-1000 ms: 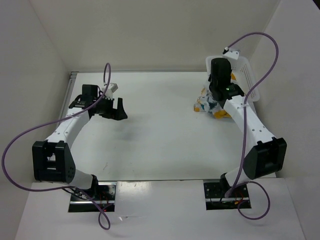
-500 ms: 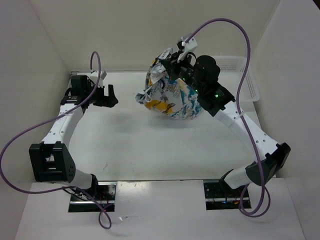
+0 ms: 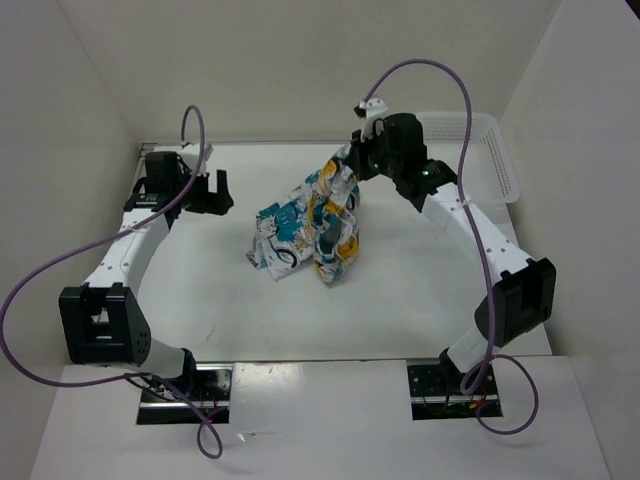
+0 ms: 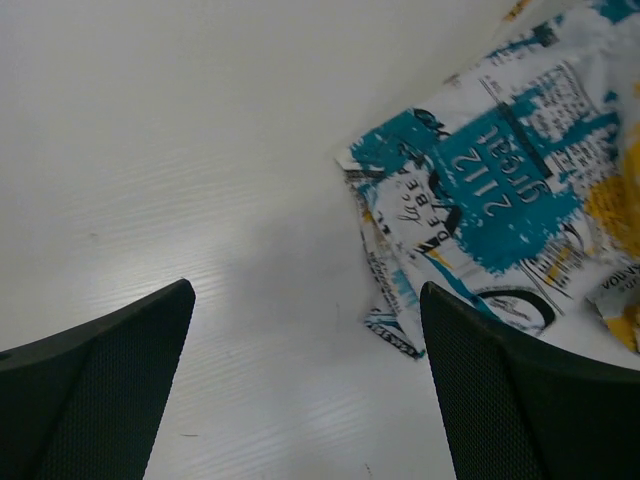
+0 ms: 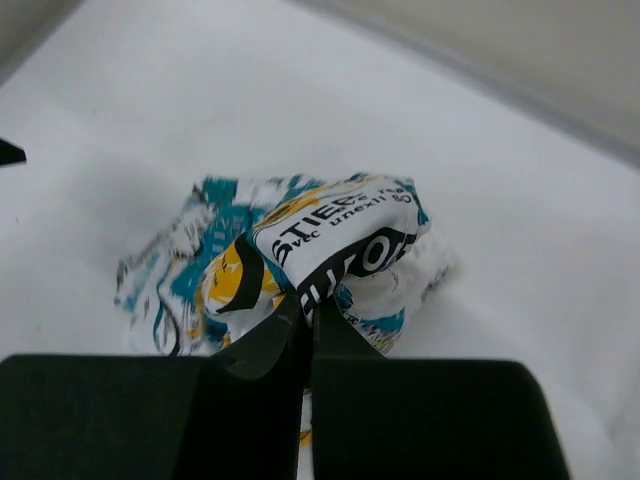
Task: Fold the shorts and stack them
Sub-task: Move the shorts to the center of the board
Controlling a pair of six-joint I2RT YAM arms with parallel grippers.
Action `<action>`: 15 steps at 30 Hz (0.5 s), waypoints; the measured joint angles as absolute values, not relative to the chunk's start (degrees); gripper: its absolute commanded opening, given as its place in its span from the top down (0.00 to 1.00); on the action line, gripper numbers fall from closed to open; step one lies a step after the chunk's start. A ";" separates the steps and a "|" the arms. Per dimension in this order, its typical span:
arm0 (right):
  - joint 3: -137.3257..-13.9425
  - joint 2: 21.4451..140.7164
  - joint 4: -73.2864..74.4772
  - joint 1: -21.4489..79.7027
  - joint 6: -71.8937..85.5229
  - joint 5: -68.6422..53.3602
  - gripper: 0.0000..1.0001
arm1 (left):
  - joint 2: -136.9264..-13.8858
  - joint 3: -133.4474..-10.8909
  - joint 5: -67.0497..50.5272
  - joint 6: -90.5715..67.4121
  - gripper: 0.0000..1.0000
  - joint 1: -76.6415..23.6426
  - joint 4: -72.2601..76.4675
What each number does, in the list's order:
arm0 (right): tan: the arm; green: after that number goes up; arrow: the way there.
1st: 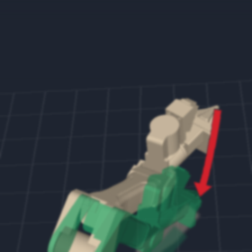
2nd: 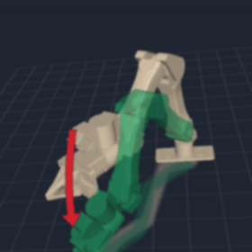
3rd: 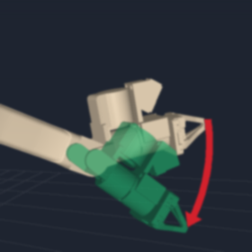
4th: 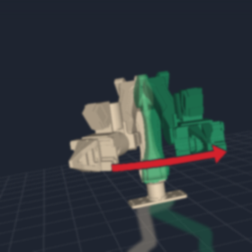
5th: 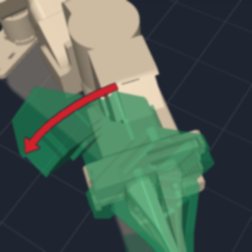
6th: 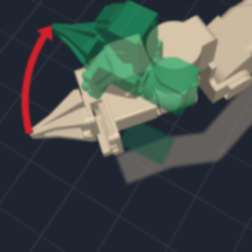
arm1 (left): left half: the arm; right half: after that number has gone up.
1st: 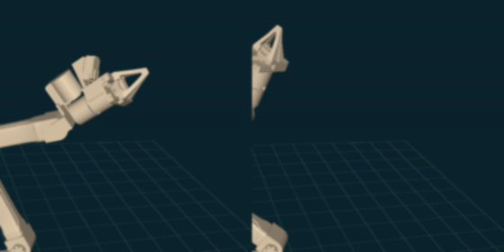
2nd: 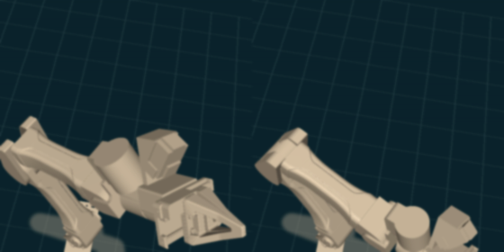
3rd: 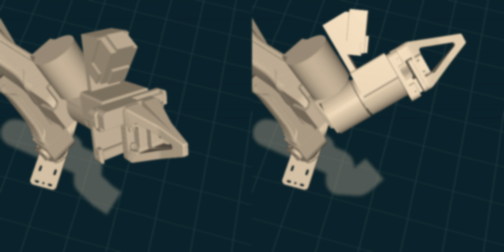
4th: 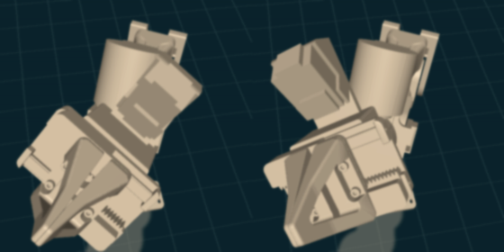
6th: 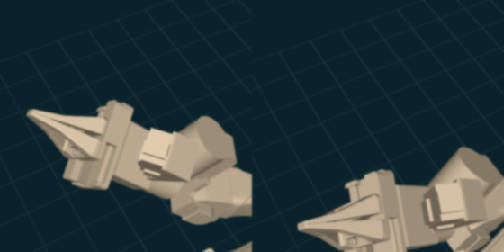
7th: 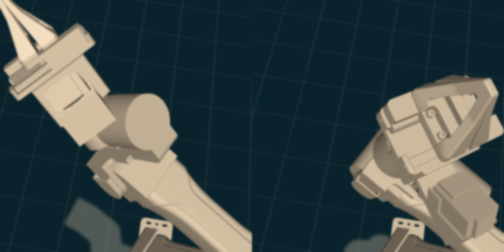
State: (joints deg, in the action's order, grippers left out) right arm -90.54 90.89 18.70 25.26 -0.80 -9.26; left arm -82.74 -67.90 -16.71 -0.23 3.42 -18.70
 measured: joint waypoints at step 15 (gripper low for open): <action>-67.70 85.71 19.84 25.19 3.62 -9.76 1.00 | -110.41 -77.25 -20.36 -0.25 0.00 -5.82 -22.83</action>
